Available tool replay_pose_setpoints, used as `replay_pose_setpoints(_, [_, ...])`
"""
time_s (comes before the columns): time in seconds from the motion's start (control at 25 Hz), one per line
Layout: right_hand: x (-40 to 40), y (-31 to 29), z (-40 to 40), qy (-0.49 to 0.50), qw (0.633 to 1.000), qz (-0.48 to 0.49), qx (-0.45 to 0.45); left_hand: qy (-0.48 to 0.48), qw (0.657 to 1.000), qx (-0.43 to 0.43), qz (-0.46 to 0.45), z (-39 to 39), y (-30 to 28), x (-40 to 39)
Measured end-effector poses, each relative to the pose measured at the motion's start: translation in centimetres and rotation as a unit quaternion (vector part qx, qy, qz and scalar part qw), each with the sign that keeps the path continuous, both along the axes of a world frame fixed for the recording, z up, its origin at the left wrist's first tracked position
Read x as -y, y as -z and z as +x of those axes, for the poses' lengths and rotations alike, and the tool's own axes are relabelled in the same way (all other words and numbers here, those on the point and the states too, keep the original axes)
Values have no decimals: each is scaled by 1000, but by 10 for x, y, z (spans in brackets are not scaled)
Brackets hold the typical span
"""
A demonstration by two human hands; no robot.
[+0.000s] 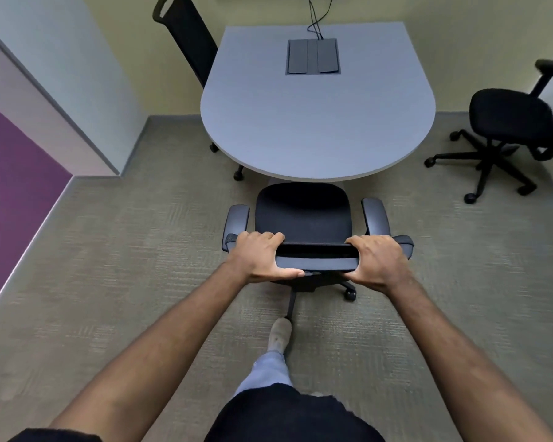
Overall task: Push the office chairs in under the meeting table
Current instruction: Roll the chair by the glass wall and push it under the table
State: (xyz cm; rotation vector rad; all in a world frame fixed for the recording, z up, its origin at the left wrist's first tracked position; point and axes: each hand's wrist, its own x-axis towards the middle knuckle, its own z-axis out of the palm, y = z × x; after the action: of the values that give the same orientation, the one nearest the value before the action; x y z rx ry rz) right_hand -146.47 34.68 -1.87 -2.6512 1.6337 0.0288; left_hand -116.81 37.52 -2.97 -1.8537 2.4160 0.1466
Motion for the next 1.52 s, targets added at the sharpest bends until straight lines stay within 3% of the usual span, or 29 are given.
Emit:
replay_pose_setpoints(0.6, [46,-6,32,35,999,13,12,3,1000,9,-18,27,-3,55])
replay_pose_setpoints(1.52, [43,-6,38,42,999,4,3,4,1000,18,-6,32,-3,60])
